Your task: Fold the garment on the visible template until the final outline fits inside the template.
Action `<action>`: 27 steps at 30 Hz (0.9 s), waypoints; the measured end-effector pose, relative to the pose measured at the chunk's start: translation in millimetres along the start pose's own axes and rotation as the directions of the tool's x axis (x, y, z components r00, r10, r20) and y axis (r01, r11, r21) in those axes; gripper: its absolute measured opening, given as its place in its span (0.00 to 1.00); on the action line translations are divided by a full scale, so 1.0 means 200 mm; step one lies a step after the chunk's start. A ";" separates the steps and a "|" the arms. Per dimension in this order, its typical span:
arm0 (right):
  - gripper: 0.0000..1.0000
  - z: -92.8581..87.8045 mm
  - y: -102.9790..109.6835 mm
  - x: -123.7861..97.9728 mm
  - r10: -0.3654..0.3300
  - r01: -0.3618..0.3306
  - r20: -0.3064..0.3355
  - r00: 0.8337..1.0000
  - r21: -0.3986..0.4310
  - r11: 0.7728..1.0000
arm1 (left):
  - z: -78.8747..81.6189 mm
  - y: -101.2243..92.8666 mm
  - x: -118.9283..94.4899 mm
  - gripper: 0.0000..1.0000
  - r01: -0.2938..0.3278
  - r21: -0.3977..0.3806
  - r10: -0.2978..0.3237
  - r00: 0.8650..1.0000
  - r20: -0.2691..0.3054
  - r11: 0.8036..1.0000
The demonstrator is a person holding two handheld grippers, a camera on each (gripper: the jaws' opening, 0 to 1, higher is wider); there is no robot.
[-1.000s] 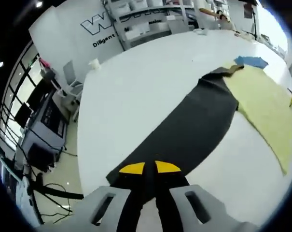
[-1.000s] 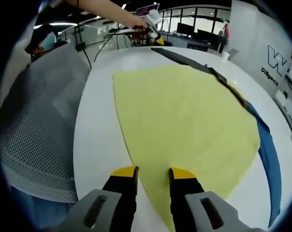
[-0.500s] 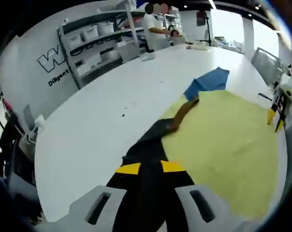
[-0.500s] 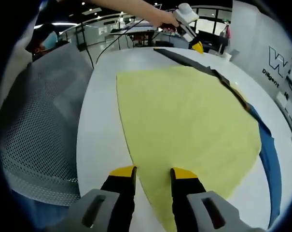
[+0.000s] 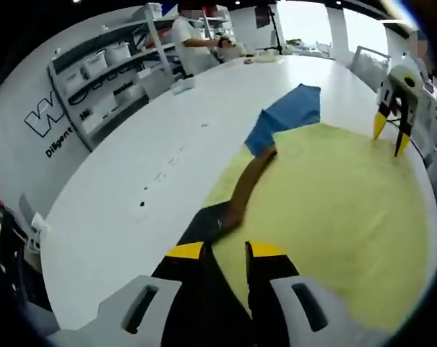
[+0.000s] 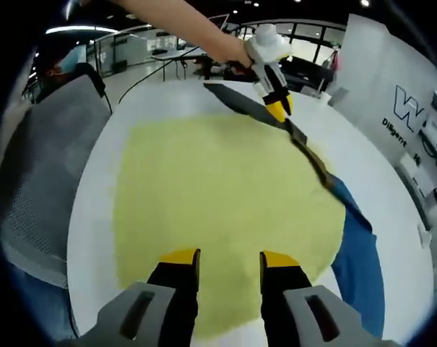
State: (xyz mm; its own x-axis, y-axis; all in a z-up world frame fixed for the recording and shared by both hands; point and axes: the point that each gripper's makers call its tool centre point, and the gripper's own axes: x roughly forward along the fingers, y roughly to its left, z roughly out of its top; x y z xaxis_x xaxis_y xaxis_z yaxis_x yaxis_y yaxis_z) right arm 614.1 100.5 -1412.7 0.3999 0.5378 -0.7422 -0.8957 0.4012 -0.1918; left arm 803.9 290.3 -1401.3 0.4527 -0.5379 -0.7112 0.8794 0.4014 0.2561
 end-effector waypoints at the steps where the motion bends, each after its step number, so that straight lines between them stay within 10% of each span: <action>1: 0.27 0.01 -0.08 0.02 -0.015 0.015 0.007 1.000 -0.028 0.999 | 0.00 0.00 0.01 0.29 0.001 0.007 -0.001 1.000 -0.003 1.000; 13: 0.22 0.14 -0.64 0.27 -0.101 0.106 0.044 0.994 -0.156 0.982 | -0.01 0.04 0.15 0.30 0.020 0.194 -0.014 0.999 -0.030 0.981; 27: 0.14 0.19 -0.80 0.50 -0.064 0.057 -0.015 0.998 -0.303 0.951 | 0.00 0.03 0.25 0.11 0.064 0.270 -0.055 0.998 -0.043 0.961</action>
State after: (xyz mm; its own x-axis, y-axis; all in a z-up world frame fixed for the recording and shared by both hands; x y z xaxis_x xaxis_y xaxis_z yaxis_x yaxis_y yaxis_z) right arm 805.3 118.7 -1431.4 0.4536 0.4995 -0.7381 -0.8883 0.1873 -0.4193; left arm 832.0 265.5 -1435.2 0.3973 -0.5267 -0.7515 0.9137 0.1508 0.3773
